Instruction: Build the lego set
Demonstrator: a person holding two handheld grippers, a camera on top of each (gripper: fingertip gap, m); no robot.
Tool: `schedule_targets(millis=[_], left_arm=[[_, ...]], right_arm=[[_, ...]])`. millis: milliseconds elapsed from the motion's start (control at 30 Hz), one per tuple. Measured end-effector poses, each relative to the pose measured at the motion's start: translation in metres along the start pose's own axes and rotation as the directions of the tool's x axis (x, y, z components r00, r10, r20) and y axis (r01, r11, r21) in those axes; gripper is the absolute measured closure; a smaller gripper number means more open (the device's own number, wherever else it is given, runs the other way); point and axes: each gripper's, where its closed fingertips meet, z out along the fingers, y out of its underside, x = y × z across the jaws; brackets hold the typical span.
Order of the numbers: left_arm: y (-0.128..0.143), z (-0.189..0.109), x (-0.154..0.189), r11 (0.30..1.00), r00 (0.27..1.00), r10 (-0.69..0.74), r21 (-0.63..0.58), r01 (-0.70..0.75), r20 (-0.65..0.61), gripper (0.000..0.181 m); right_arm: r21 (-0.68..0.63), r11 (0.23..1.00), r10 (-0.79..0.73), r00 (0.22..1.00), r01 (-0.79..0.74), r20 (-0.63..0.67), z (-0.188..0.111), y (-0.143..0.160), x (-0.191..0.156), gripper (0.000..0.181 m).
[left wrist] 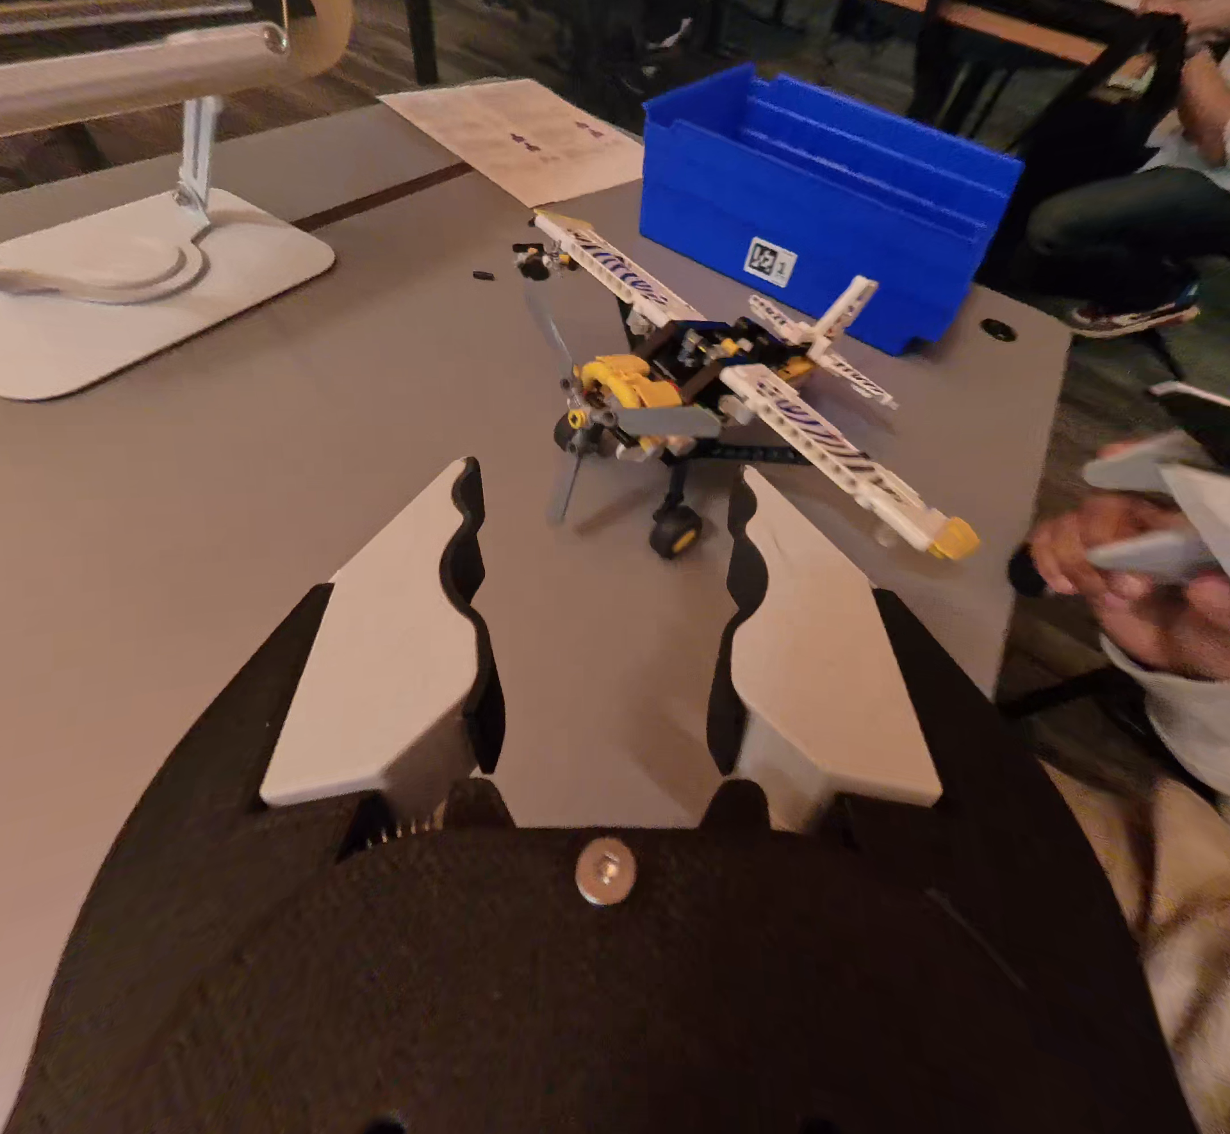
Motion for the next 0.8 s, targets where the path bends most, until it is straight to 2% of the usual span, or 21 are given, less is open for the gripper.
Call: schedule_targets(millis=[133,267,367,433,467,533,567,600,800], left_arm=[[-0.004,0.042,-0.006,0.998,0.997,-0.063,-0.008,0.063,-0.043,0.109],[-0.016,0.072,-0.018,0.994,0.989,-0.093,0.051,0.099,-0.11,0.106],[-0.01,0.101,-0.027,0.987,0.974,-0.161,-0.019,0.16,-0.16,0.098],[-0.003,0.116,-0.022,0.975,0.945,-0.221,-0.088,0.205,-0.243,0.099],[-0.002,0.119,-0.015,0.968,0.92,-0.247,-0.113,0.223,-0.305,0.106],[-0.005,0.117,-0.002,0.952,0.854,-0.305,-0.129,0.276,-0.421,0.144],[-0.004,0.116,0.0,0.944,0.838,-0.329,-0.136,0.3,-0.435,0.146],[-0.004,0.113,0.002,0.945,0.831,-0.325,-0.131,0.298,-0.451,0.159],[0.005,0.083,-0.011,0.932,0.826,-0.352,-0.09,0.35,-0.44,0.165]], right_arm=[[-0.078,0.989,-0.126,0.992,0.127,0.014,0.005,0.011,-0.011,0.153],[-0.226,0.929,-0.272,0.955,0.293,0.119,0.009,0.037,-0.029,0.143],[-0.269,0.895,-0.325,0.933,0.356,0.154,0.013,0.047,-0.036,0.143],[-0.266,0.871,-0.382,0.91,0.413,0.161,0.019,0.047,-0.036,0.149],[-0.257,0.861,-0.406,0.898,0.438,0.17,0.022,0.046,-0.037,0.152],[-0.248,0.843,-0.445,0.877,0.478,0.18,0.027,0.046,-0.036,0.165],[-0.251,0.826,-0.469,0.862,0.506,0.193,0.028,0.048,-0.036,0.169],[-0.238,0.811,-0.492,0.844,0.534,0.214,0.029,0.049,-0.037,0.172],[-0.189,0.764,-0.551,0.777,0.616,0.306,0.023,0.061,-0.047,0.18]])
